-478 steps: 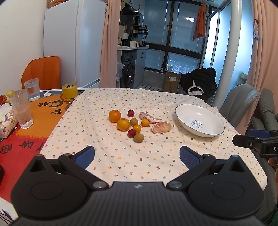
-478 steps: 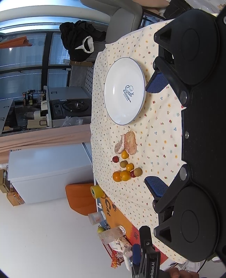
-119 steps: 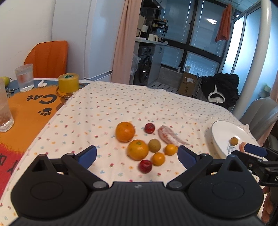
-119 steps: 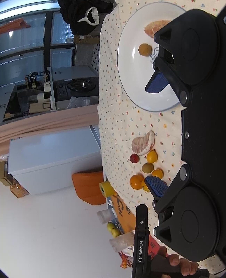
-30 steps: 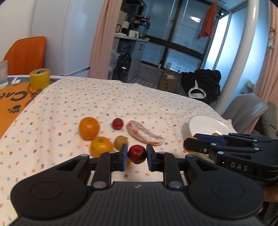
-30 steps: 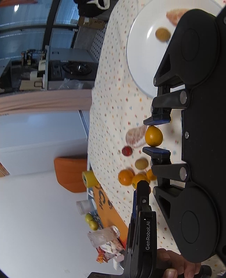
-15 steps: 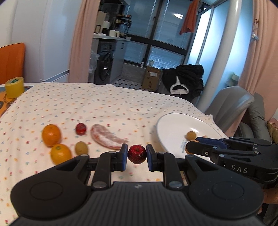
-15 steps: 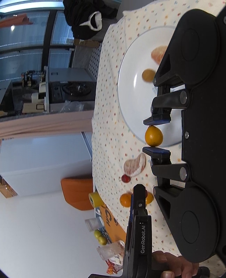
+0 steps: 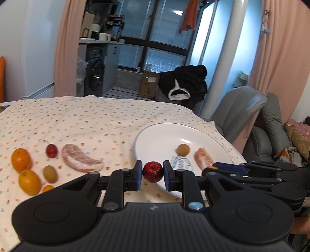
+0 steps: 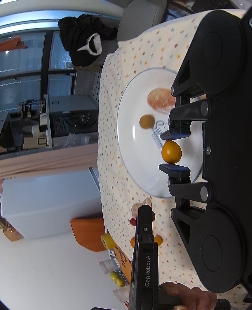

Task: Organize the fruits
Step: 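Carry the red fruit in the left tool and yellow citrus in the right tool to the plate, then open the left tool over the plate while the right tool releases the yellow citrus beside it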

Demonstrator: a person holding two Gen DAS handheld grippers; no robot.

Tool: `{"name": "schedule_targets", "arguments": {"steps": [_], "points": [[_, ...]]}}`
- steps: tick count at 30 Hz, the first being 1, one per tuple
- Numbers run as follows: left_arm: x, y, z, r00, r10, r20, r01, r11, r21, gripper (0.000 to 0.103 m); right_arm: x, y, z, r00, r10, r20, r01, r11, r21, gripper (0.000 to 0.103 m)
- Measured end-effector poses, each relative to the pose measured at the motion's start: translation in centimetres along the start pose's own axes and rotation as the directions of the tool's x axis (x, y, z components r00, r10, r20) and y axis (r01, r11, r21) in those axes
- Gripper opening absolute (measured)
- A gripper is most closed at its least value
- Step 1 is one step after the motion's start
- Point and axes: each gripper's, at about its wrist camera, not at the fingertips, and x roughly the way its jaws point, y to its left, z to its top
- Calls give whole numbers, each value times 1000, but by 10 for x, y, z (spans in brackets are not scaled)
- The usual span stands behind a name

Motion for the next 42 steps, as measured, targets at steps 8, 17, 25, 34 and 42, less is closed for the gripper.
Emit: {"name": "schedule_targets", "arguments": {"steps": [8,17,25,34,42], "points": [[15,-18,0,999,-36,-18,36,999,22,21,-6,-12,-6,1000,-17,-12,17,1000,24,30],[24,-26,-1,998,-39,-45,40,999,16,26,-9,-20,-8,999,-36,-11,37,998,50,33],[13,-11,1,999,5,-39,-5,1000,-6,30,-7,-13,-8,999,-42,2,42,998,36,46],[-6,8,-2,998,47,-34,-48,998,-43,59,-4,3,-4,999,-44,14,43,999,9,61],[-23,30,-3,995,100,-18,-101,992,-70,75,0,19,3,999,-39,37,39,999,0,77]]}}
